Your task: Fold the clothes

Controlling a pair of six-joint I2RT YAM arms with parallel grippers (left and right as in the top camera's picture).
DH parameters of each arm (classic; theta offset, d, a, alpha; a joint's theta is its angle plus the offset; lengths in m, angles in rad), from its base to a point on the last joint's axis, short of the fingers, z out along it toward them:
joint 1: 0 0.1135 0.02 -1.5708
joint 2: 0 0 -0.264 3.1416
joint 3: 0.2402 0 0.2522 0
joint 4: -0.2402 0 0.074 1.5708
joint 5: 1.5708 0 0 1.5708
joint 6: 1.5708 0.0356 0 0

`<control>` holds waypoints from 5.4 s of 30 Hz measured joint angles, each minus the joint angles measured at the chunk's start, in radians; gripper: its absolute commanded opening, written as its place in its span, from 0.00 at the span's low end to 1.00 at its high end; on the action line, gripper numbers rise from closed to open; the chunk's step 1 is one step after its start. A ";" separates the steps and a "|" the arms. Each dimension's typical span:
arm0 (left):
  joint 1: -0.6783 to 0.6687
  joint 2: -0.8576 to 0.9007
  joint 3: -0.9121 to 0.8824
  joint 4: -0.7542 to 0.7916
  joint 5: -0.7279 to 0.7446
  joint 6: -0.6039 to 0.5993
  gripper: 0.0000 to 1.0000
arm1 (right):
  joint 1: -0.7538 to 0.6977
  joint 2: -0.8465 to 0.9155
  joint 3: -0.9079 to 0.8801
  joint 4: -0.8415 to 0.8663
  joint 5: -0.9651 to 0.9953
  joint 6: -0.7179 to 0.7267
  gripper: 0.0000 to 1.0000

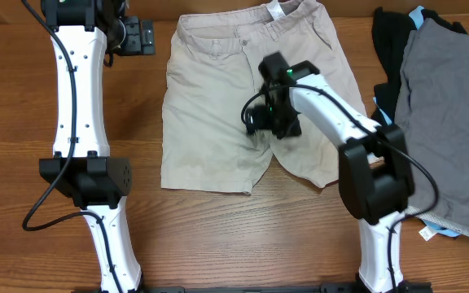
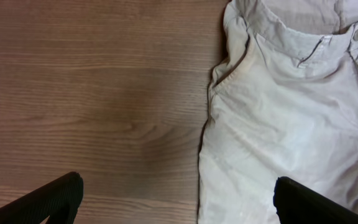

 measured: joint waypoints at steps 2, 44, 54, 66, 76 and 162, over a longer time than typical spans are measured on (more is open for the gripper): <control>0.000 0.000 0.000 0.005 0.000 0.000 1.00 | 0.000 -0.044 0.000 0.084 0.015 -0.002 0.90; -0.002 0.000 0.000 -0.029 -0.061 0.002 1.00 | 0.141 0.103 0.016 -0.241 0.056 -0.049 1.00; 0.001 0.000 0.000 -0.019 -0.082 0.031 1.00 | 0.373 0.101 0.013 -0.280 0.009 0.089 0.99; -0.015 0.018 0.000 0.235 0.128 0.193 1.00 | 0.080 -0.275 -0.002 -0.261 0.025 0.126 1.00; -0.204 0.262 0.000 0.432 0.169 0.359 1.00 | -0.152 -0.368 0.003 -0.270 0.014 0.064 1.00; -0.249 0.425 0.010 0.426 0.122 -0.377 0.04 | -0.168 -0.368 0.003 -0.270 0.044 0.049 1.00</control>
